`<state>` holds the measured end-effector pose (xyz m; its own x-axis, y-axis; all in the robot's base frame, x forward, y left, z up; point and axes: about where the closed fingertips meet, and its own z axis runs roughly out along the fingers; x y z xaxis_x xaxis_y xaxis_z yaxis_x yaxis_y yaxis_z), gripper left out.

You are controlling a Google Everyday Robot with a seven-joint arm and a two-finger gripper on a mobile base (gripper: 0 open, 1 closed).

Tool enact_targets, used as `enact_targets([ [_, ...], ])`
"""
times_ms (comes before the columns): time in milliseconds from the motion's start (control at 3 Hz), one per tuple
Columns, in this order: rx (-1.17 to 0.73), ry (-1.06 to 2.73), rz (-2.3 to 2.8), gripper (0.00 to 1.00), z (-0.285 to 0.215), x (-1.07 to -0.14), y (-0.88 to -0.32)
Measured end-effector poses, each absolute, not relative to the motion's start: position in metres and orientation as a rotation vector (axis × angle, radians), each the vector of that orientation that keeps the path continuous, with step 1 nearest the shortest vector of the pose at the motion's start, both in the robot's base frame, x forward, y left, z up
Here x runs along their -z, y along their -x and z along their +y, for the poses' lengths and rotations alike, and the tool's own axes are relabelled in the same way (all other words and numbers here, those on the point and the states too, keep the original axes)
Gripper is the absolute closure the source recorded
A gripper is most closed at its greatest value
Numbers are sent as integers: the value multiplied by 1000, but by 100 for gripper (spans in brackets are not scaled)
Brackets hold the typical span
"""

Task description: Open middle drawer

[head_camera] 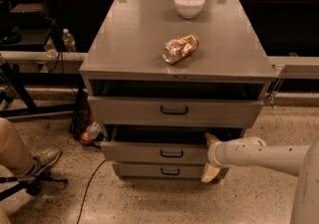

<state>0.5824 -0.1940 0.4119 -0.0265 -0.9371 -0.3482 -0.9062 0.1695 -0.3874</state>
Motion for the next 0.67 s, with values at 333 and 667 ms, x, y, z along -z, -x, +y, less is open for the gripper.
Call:
enact_targets([
  [333, 69, 1744, 1942, 0, -193, -407, -583],
  [667, 48, 1746, 1961, 15, -195, -402, -580],
])
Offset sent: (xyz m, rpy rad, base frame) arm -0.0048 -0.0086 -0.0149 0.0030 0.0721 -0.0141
